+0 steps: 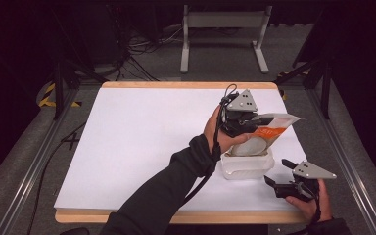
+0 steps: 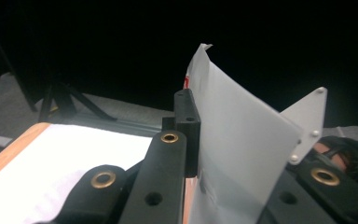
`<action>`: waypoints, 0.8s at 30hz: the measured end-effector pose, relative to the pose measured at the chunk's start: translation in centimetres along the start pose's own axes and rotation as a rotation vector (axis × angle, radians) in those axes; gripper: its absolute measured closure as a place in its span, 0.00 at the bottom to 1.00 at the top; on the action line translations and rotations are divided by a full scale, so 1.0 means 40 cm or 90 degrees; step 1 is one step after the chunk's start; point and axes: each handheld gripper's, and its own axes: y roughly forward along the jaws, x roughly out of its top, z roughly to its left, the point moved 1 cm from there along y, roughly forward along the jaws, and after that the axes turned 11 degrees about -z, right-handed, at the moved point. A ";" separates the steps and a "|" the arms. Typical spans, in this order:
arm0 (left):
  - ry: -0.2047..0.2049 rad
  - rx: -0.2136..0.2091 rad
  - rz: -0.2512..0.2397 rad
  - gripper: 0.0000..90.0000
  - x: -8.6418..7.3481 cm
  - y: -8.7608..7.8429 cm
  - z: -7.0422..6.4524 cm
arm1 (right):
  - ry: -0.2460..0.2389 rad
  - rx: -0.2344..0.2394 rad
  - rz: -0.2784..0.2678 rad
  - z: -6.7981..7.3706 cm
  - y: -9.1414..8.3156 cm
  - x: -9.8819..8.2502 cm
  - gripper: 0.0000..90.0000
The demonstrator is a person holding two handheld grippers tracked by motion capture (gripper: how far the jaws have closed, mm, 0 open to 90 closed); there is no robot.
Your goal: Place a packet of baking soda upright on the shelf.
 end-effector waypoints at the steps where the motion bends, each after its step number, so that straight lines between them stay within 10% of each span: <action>1: -0.003 -0.008 -0.003 1.00 -0.002 0.001 -0.003 | -0.002 0.000 0.001 0.001 0.000 0.000 0.13; 18: -0.022 0.043 -0.033 1.00 -0.020 0.012 0.017 | 0.003 0.004 0.007 0.003 0.005 -0.002 0.13; 24: -0.048 0.013 -0.036 1.00 -0.048 0.025 0.012 | 0.002 0.005 0.005 0.004 0.004 -0.001 0.13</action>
